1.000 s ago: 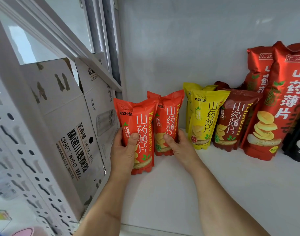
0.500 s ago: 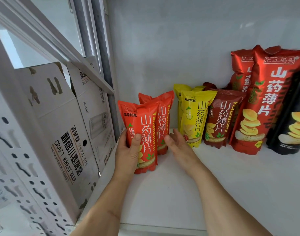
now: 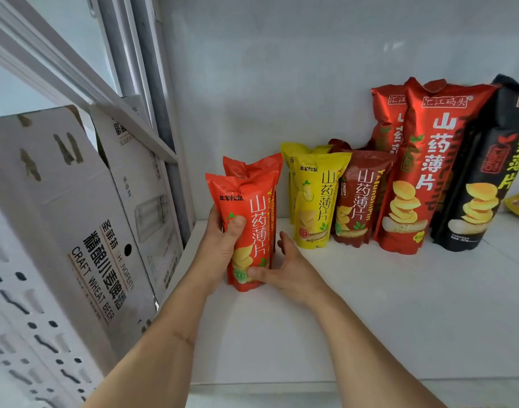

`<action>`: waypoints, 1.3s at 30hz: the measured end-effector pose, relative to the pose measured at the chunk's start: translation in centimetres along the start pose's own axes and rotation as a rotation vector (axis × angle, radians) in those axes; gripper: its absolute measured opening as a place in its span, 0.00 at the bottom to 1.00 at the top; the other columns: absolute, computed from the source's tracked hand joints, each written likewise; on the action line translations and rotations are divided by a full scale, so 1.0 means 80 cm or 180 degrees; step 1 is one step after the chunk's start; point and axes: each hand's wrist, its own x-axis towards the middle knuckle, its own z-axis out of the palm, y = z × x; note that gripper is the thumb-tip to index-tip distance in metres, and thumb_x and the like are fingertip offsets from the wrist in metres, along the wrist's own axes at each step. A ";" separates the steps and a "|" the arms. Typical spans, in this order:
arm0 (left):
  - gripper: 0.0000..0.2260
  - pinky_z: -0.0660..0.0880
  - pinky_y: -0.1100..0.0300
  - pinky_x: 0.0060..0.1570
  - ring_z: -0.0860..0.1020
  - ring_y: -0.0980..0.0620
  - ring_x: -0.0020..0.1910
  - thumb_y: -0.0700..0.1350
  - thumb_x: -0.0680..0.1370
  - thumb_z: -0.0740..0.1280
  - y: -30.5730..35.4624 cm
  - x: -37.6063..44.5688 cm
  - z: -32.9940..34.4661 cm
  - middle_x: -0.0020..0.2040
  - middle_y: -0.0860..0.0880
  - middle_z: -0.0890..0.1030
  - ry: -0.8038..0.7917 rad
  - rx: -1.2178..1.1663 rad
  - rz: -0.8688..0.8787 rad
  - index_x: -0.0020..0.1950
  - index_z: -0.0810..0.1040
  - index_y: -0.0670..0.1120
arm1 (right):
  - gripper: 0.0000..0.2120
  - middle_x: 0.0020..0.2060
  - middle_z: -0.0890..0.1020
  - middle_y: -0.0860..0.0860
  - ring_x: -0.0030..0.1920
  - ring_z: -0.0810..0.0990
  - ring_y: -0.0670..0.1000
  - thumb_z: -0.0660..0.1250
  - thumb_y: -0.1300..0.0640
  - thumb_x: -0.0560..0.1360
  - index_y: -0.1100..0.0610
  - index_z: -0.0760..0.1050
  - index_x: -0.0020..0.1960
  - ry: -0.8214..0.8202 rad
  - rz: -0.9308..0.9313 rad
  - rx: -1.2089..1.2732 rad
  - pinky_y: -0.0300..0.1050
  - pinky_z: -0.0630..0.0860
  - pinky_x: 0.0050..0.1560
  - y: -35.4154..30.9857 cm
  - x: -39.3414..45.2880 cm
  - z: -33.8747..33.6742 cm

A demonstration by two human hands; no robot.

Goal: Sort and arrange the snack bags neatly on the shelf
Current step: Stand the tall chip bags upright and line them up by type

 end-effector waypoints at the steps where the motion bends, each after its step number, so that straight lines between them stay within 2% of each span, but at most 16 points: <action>1: 0.53 0.81 0.56 0.50 0.83 0.52 0.56 0.77 0.53 0.73 0.001 0.003 0.003 0.60 0.53 0.82 -0.0079 0.0002 -0.0054 0.72 0.67 0.53 | 0.50 0.69 0.66 0.42 0.61 0.63 0.36 0.77 0.51 0.70 0.54 0.49 0.80 0.0039 0.0027 -0.0018 0.24 0.65 0.52 -0.001 -0.001 0.001; 2: 0.52 0.81 0.54 0.52 0.83 0.51 0.56 0.77 0.52 0.72 0.000 0.005 0.006 0.60 0.52 0.83 -0.0118 0.0010 -0.0104 0.71 0.68 0.53 | 0.48 0.71 0.66 0.43 0.63 0.64 0.38 0.77 0.49 0.70 0.54 0.50 0.80 0.0088 0.0062 -0.0066 0.30 0.66 0.56 0.002 0.000 0.002; 4: 0.51 0.81 0.51 0.54 0.83 0.51 0.56 0.78 0.53 0.71 -0.006 0.010 0.010 0.60 0.52 0.83 -0.0095 0.0032 -0.0137 0.70 0.69 0.53 | 0.37 0.64 0.70 0.35 0.61 0.68 0.37 0.75 0.47 0.71 0.48 0.60 0.74 0.0161 0.0077 -0.0157 0.31 0.68 0.56 0.005 0.000 0.006; 5: 0.51 0.81 0.50 0.55 0.83 0.51 0.55 0.78 0.54 0.71 -0.009 0.014 0.012 0.60 0.51 0.83 -0.0066 0.0053 -0.0129 0.70 0.69 0.53 | 0.31 0.61 0.72 0.34 0.59 0.71 0.37 0.75 0.45 0.71 0.46 0.64 0.69 0.0228 0.0102 -0.0228 0.31 0.71 0.55 0.004 0.000 0.008; 6: 0.50 0.81 0.50 0.55 0.83 0.51 0.55 0.78 0.54 0.70 -0.010 0.018 0.014 0.60 0.51 0.83 -0.0044 0.0082 -0.0118 0.70 0.69 0.54 | 0.29 0.62 0.75 0.36 0.59 0.75 0.38 0.75 0.42 0.70 0.45 0.66 0.67 0.0327 0.0101 -0.0333 0.35 0.74 0.57 0.006 0.002 0.011; 8: 0.49 0.81 0.51 0.55 0.83 0.52 0.55 0.79 0.55 0.69 -0.012 0.026 0.018 0.60 0.52 0.82 -0.0021 0.0121 -0.0089 0.70 0.69 0.54 | 0.32 0.64 0.77 0.42 0.61 0.77 0.44 0.73 0.37 0.69 0.45 0.68 0.69 0.0497 0.0064 -0.0466 0.47 0.77 0.62 0.013 0.008 0.015; 11: 0.50 0.81 0.54 0.53 0.84 0.53 0.55 0.79 0.55 0.69 -0.018 0.040 0.025 0.60 0.51 0.82 0.0067 0.0086 -0.0071 0.70 0.69 0.53 | 0.34 0.63 0.78 0.44 0.61 0.78 0.47 0.72 0.35 0.68 0.46 0.68 0.70 0.0633 0.0021 -0.0594 0.51 0.77 0.61 0.021 0.019 0.017; 15: 0.47 0.80 0.51 0.56 0.83 0.54 0.55 0.80 0.54 0.68 -0.024 0.057 0.032 0.60 0.53 0.82 0.0146 0.0182 -0.0087 0.67 0.69 0.57 | 0.31 0.62 0.79 0.46 0.60 0.79 0.50 0.71 0.39 0.71 0.49 0.69 0.69 0.0932 0.0069 -0.0766 0.50 0.78 0.58 0.027 0.032 0.019; 20: 0.42 0.78 0.50 0.59 0.82 0.55 0.57 0.81 0.57 0.65 -0.038 0.077 0.041 0.61 0.54 0.81 0.0190 0.0309 -0.0078 0.65 0.70 0.60 | 0.30 0.61 0.79 0.47 0.59 0.79 0.51 0.69 0.38 0.72 0.48 0.68 0.69 0.1245 0.0111 -0.0902 0.52 0.78 0.57 0.040 0.054 0.022; 24: 0.38 0.79 0.56 0.56 0.82 0.59 0.55 0.81 0.57 0.65 -0.045 0.088 0.047 0.59 0.58 0.81 0.0194 0.0368 -0.0071 0.61 0.70 0.63 | 0.29 0.64 0.77 0.49 0.62 0.77 0.53 0.67 0.41 0.75 0.50 0.66 0.71 0.1337 0.0043 -0.1034 0.53 0.77 0.59 0.048 0.074 0.021; 27: 0.36 0.79 0.60 0.55 0.82 0.61 0.54 0.75 0.63 0.66 -0.050 0.096 0.051 0.61 0.57 0.80 0.0171 0.0380 -0.0067 0.66 0.69 0.59 | 0.30 0.65 0.77 0.52 0.64 0.76 0.55 0.66 0.42 0.76 0.53 0.64 0.73 0.1381 0.0071 -0.1108 0.52 0.76 0.60 0.053 0.090 0.018; 30: 0.32 0.79 0.64 0.52 0.81 0.62 0.55 0.69 0.67 0.67 -0.056 0.102 0.049 0.62 0.57 0.79 0.0189 0.0367 -0.0093 0.68 0.68 0.59 | 0.28 0.63 0.78 0.54 0.62 0.76 0.57 0.66 0.44 0.77 0.56 0.66 0.71 0.1433 0.0114 -0.1187 0.50 0.76 0.59 0.055 0.103 0.017; 33: 0.31 0.79 0.56 0.58 0.80 0.60 0.58 0.69 0.67 0.69 -0.064 0.100 0.043 0.63 0.57 0.79 0.0210 0.0454 -0.0190 0.67 0.68 0.61 | 0.24 0.60 0.80 0.54 0.60 0.78 0.56 0.66 0.45 0.77 0.57 0.70 0.68 0.1531 0.0087 -0.1186 0.48 0.76 0.56 0.055 0.109 0.019; 36: 0.38 0.76 0.47 0.64 0.77 0.54 0.64 0.73 0.65 0.69 -0.069 0.091 0.032 0.67 0.54 0.77 0.0197 0.0763 -0.0332 0.71 0.68 0.59 | 0.20 0.58 0.81 0.53 0.58 0.79 0.55 0.67 0.47 0.77 0.56 0.73 0.65 0.1580 0.0030 -0.1143 0.47 0.76 0.53 0.053 0.102 0.019; 39: 0.43 0.72 0.46 0.68 0.73 0.51 0.68 0.73 0.64 0.67 -0.066 0.072 0.025 0.71 0.51 0.73 0.0118 0.1338 -0.0476 0.74 0.68 0.53 | 0.14 0.54 0.81 0.55 0.55 0.79 0.57 0.64 0.49 0.79 0.57 0.76 0.59 0.1518 -0.0007 -0.1480 0.47 0.74 0.48 0.052 0.087 0.013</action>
